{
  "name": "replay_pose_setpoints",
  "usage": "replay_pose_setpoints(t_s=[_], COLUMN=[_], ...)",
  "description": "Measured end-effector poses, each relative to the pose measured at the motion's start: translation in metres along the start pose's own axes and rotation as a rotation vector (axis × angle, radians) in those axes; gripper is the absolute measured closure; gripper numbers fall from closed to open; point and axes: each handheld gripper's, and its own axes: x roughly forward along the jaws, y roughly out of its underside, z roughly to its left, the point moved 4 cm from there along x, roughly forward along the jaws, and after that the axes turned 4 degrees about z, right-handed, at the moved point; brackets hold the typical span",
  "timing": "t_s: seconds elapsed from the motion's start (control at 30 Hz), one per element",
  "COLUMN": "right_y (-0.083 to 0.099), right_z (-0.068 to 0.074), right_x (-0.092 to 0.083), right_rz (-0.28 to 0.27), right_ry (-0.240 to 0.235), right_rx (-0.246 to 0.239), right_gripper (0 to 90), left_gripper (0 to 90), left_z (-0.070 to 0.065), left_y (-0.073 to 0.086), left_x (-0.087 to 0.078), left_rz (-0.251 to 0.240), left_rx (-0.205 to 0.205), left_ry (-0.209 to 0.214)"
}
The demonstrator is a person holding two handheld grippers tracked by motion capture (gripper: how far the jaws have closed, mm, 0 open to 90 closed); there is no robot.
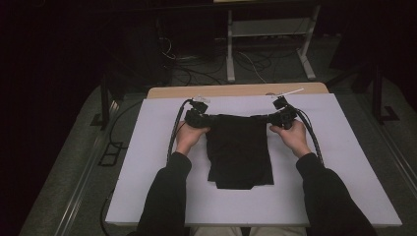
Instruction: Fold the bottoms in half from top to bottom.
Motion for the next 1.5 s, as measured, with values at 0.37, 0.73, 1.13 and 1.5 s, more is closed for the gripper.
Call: replay_pose_setpoints(t_s=[0.37, 0.73, 1.13, 1.5], right_y=[0.005, 0.009, 0.023, 0.041], right_z=[-0.01, -0.009, -0.009, 0.003], right_x=[0.009, -0.006, -0.041, -0.062], right_rz=[-0.086, -0.089, -0.101, -0.118], right_ry=[0.009, 0.028, 0.027, 0.026], right_rx=[0.056, 0.035, 0.026, 0.01], right_gripper=[49.7, 10.4, 0.0, 0.0], left_gripper=[48.4, 4.7, 0.0, 0.0], left_z=[0.014, 0.023, 0.013, 0.004], left_y=[0.016, 0.026, 0.034, 0.048], left_x=[0.004, -0.01, -0.038, -0.061], left_rz=[-0.05, -0.093, -0.122, -0.136], left_rx=[-0.176, -0.21, -0.16, -0.137], left_ry=[-0.04, -0.038, -0.046, -0.06])
